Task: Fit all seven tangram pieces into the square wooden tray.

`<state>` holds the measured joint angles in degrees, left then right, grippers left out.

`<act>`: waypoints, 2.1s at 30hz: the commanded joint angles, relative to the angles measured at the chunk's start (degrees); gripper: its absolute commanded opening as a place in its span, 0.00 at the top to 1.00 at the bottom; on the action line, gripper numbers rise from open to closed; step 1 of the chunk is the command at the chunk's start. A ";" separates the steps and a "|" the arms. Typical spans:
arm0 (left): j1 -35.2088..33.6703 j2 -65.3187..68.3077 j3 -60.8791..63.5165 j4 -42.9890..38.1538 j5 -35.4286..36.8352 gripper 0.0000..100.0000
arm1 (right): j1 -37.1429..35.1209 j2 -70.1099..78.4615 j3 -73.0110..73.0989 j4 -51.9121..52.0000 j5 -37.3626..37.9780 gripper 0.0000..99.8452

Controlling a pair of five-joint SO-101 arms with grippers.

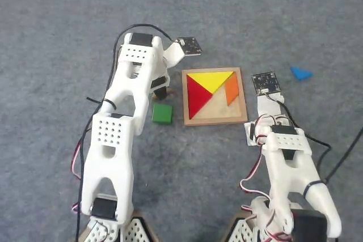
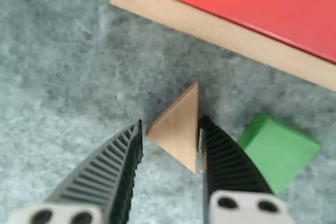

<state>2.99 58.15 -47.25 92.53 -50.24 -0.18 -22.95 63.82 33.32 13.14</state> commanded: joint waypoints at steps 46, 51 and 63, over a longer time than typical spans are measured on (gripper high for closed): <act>24.35 -22.59 23.16 -24.35 69.71 0.91 | -0.57 -2.07 -0.18 -0.92 -0.53 0.88; 24.35 -22.59 25.19 -26.37 69.71 0.90 | -0.57 -1.98 -0.18 -0.92 -0.53 0.88; 24.79 -22.59 25.80 -29.98 72.97 0.86 | -0.57 -1.98 -0.18 -0.92 -0.35 0.88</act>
<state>26.90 40.04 -21.14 64.57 21.85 -0.18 -22.95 63.82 33.32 13.14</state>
